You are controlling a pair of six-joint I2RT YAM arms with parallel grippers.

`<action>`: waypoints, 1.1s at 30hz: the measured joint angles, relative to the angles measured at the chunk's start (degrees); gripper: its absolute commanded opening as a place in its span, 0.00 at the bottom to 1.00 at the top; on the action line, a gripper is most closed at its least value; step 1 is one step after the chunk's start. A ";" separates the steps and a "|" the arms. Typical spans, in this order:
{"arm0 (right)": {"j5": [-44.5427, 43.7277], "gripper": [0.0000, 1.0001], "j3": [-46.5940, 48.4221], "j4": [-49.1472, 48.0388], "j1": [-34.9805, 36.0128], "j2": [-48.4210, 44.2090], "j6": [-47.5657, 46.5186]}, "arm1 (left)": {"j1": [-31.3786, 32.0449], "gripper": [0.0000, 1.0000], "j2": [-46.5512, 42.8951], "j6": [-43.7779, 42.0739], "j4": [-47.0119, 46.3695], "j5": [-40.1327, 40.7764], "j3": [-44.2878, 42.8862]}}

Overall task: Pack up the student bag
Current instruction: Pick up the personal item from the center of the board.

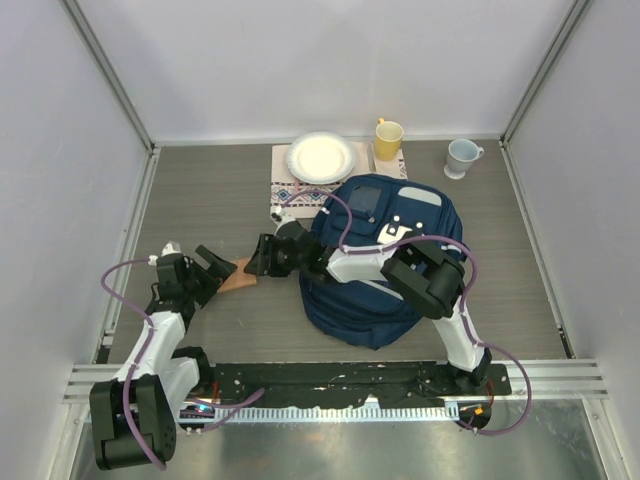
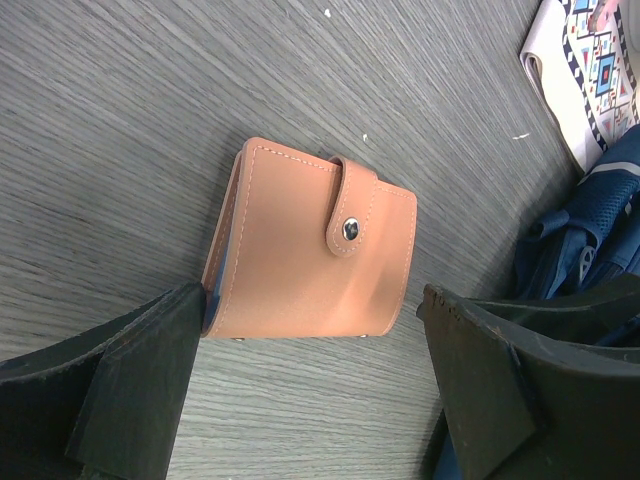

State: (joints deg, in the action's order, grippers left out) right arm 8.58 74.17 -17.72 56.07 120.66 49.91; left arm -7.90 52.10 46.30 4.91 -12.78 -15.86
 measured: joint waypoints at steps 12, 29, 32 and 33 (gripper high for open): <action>0.59 0.46 1.57 -0.17 -0.04 3.52 1.25 | 0.00 0.93 0.31 -0.02 -0.37 -0.76 0.00; 3.65 0.32 2.34 -3.37 -0.92 4.37 1.05 | -0.13 0.88 2.40 -0.50 -2.64 -2.45 0.00; 4.22 0.27 2.34 -4.48 -1.07 4.37 1.25 | -0.15 0.88 2.73 -0.61 -3.04 -2.78 0.00; 4.39 0.24 2.34 -4.87 -1.09 4.37 1.33 | -0.22 0.88 2.78 -0.72 -3.08 -2.89 0.00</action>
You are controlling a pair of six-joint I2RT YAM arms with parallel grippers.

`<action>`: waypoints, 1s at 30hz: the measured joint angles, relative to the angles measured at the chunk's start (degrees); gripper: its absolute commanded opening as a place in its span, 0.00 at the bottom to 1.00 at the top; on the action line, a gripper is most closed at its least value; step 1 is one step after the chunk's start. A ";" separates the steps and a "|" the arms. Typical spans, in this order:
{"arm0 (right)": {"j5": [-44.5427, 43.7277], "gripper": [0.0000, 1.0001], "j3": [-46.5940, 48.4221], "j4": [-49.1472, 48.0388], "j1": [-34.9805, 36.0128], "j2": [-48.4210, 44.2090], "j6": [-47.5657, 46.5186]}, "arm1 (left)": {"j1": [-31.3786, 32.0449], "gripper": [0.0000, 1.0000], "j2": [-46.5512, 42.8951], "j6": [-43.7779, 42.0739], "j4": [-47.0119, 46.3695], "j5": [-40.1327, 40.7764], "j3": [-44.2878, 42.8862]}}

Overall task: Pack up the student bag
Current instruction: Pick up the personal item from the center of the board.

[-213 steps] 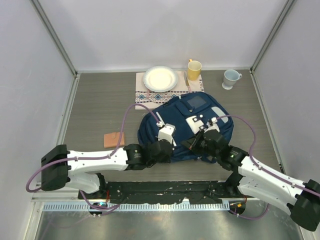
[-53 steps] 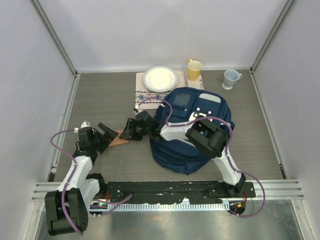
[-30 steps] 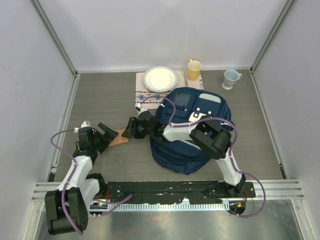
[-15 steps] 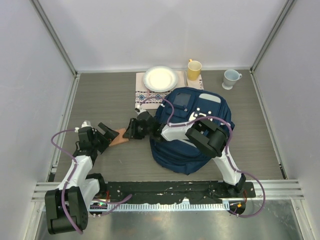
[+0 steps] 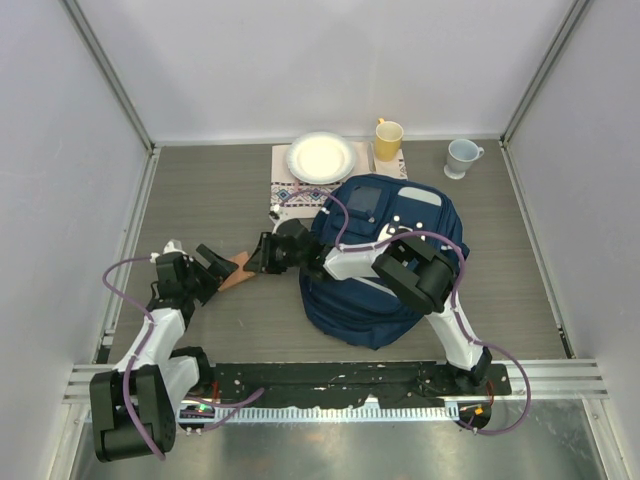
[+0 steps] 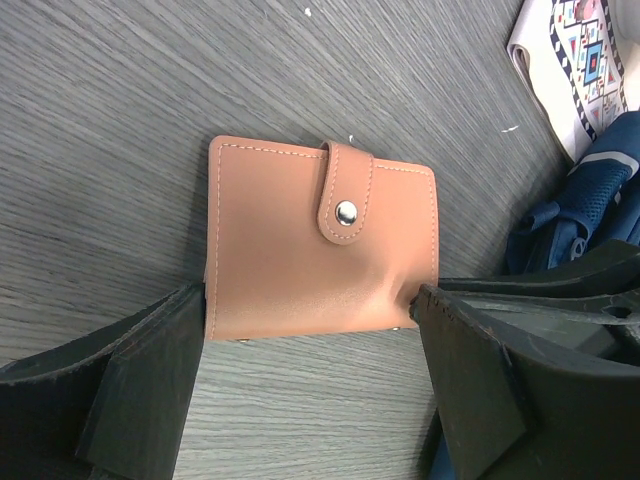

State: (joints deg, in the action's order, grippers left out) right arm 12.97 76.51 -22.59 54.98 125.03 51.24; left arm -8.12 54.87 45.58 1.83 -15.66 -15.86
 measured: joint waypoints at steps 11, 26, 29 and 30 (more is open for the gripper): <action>0.61 0.01 -0.07 -0.85 -0.09 0.00 0.79 | -0.15 0.91 -0.57 -0.55 0.11 -0.37 0.09; -3.72 0.01 -16.13 -0.02 -1.57 -24.04 -1.36 | -0.11 0.99 -23.82 5.16 4.42 -8.24 -2.82; -4.55 0.01 -19.71 -1.51 -2.58 -31.50 -1.44 | -0.11 0.99 -24.17 6.45 2.34 -12.31 -4.28; -4.76 0.01 -20.85 -1.84 -2.82 -33.40 -1.42 | -0.11 1.00 -24.11 6.84 1.49 -13.49 -4.26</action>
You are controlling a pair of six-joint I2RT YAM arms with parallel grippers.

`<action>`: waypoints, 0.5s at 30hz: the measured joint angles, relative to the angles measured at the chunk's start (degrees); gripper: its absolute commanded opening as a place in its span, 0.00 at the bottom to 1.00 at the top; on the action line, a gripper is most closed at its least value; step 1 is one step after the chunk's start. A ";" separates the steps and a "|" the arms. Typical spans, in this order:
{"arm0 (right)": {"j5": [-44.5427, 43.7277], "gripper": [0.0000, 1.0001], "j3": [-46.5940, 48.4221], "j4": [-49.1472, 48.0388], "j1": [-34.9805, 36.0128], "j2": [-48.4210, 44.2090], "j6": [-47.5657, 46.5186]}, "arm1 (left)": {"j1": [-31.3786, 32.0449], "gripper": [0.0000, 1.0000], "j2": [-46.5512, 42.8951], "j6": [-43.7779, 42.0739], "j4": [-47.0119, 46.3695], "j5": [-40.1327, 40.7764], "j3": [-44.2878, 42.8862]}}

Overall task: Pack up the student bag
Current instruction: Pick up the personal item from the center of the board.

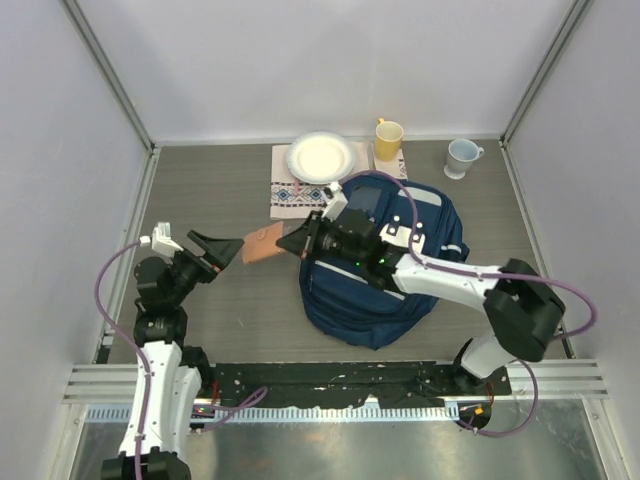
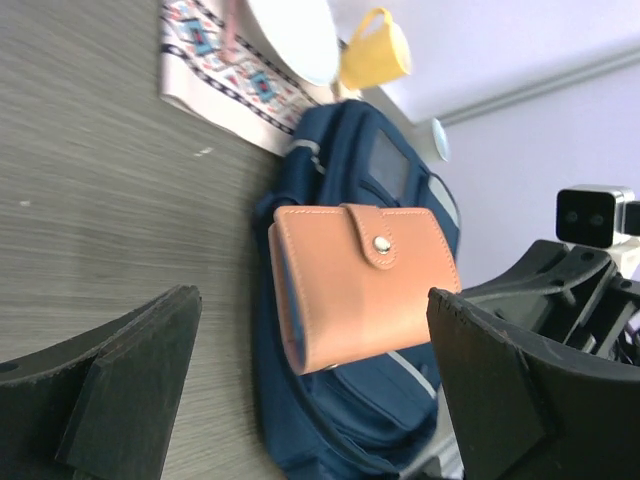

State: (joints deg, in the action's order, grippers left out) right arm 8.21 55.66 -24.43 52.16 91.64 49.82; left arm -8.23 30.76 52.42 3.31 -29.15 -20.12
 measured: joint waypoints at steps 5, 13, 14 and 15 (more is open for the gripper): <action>-1.62 0.01 -6.32 -0.74 -1.42 -9.73 -0.44 | 0.02 1.00 2.40 7.74 -11.76 -8.09 2.58; -2.38 0.01 -12.22 -1.86 -1.51 -18.53 -1.05 | 1.73 1.00 9.99 20.00 -31.82 -16.11 4.74; -2.38 0.01 -12.66 -2.14 -1.51 -19.04 -1.03 | 2.45 1.00 10.93 20.92 -33.79 -16.46 4.76; -2.40 0.01 -13.07 -2.49 -1.53 -19.34 -1.03 | 3.58 0.99 12.15 21.99 -36.20 -16.90 4.76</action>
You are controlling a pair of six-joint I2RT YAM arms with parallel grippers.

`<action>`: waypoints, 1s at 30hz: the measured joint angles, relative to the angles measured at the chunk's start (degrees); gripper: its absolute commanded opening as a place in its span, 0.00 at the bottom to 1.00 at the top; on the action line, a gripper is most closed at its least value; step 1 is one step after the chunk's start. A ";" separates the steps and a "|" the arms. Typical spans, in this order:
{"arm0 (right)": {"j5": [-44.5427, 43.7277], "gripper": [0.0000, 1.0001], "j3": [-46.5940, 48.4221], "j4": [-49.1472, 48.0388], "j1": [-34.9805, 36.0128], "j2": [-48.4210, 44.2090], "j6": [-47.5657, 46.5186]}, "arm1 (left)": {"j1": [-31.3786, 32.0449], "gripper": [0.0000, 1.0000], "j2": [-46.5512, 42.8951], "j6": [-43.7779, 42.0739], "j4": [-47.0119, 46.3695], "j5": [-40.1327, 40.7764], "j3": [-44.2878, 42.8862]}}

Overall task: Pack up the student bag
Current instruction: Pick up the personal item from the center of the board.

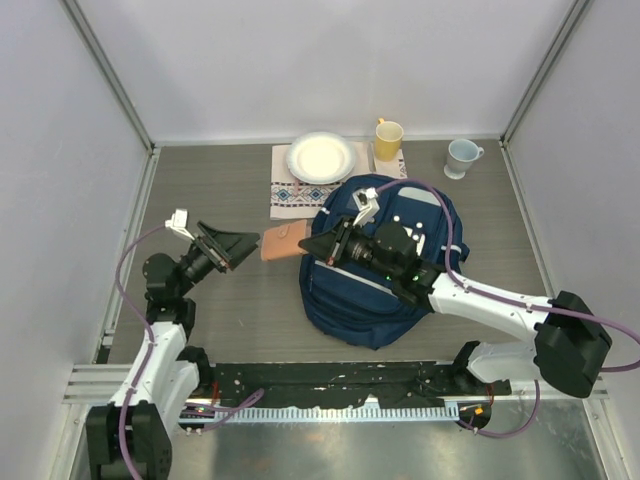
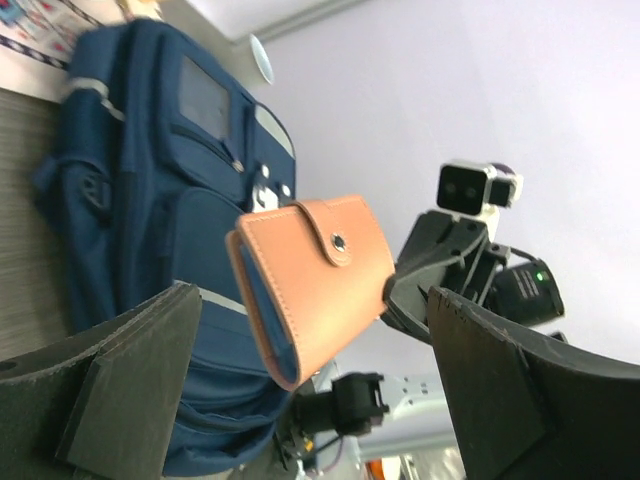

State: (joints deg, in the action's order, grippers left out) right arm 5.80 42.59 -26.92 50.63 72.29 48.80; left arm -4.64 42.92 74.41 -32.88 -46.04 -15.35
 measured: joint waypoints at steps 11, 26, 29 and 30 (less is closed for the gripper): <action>0.24 0.01 -2.25 -3.21 -0.02 -2.64 -0.02 | 9.01 1.00 5.62 3.91 -10.29 -0.07 0.52; 3.32 0.01 -4.11 -8.35 -0.04 -3.30 -0.02 | 13.42 0.53 12.20 7.69 -19.26 1.68 0.96; 3.50 0.01 -4.70 -8.59 -0.04 -3.26 0.00 | 13.75 0.33 13.70 8.55 -21.62 1.77 0.96; 3.50 0.01 -4.83 -8.66 -0.04 -3.26 -0.02 | 13.81 0.28 14.16 8.83 -22.29 1.88 0.96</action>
State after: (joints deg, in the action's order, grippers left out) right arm 9.30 37.76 -35.57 50.59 69.04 48.77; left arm 9.17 57.08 83.24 -55.18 -44.16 -14.39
